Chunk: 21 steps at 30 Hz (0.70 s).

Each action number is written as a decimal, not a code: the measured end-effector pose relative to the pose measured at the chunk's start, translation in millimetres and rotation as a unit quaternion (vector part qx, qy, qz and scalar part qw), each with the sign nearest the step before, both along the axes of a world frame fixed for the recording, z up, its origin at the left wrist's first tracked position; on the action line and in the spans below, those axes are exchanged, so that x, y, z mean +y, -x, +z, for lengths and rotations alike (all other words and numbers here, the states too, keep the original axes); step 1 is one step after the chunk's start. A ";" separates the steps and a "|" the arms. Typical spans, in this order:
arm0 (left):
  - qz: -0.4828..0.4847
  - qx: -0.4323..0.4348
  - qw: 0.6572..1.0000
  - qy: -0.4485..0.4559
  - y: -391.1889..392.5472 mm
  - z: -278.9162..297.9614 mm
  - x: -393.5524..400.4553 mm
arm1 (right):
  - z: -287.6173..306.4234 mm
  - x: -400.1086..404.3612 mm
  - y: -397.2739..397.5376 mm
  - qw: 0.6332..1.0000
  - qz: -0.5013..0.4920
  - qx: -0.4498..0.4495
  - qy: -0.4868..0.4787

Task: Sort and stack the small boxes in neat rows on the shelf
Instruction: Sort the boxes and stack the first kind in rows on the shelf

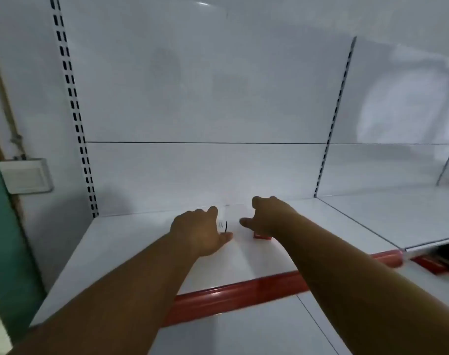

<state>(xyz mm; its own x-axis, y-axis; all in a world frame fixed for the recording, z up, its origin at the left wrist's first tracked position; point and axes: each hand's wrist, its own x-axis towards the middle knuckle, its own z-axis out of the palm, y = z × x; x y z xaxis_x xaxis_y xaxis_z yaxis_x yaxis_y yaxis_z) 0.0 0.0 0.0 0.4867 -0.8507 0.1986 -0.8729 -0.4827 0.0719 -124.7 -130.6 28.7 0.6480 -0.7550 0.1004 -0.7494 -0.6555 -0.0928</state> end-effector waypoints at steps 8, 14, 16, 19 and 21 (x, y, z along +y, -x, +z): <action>0.059 0.022 0.998 0.025 7.7 -1.7 -16.0 | -13.5 -13.2 -6.6 0.997 -0.045 0.006 -0.058; 0.025 0.121 0.979 0.159 16.7 16.5 -5.6 | 12.9 0.5 21.3 0.963 -0.003 -0.234 -0.136; 0.005 0.130 0.970 0.205 21.5 25.7 -0.9 | 28.3 10.5 33.3 0.907 0.022 -0.373 -0.195; -0.044 0.115 0.956 0.265 32.9 34.9 3.5 | 43.6 25.7 54.3 0.738 -0.021 -0.561 -0.375; -0.080 0.130 0.946 0.287 43.2 36.0 2.7 | 49.0 32.1 71.0 0.669 -0.028 -0.602 -0.435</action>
<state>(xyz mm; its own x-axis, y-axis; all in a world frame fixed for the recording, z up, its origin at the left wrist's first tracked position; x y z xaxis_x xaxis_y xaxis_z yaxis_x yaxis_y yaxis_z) -43.2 2.7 36.0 0.4566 -0.7057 0.5417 -0.8486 -0.1625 0.5035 -195.7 -98.5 77.8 0.4615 -0.8866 0.0312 0.1907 0.0648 -0.9795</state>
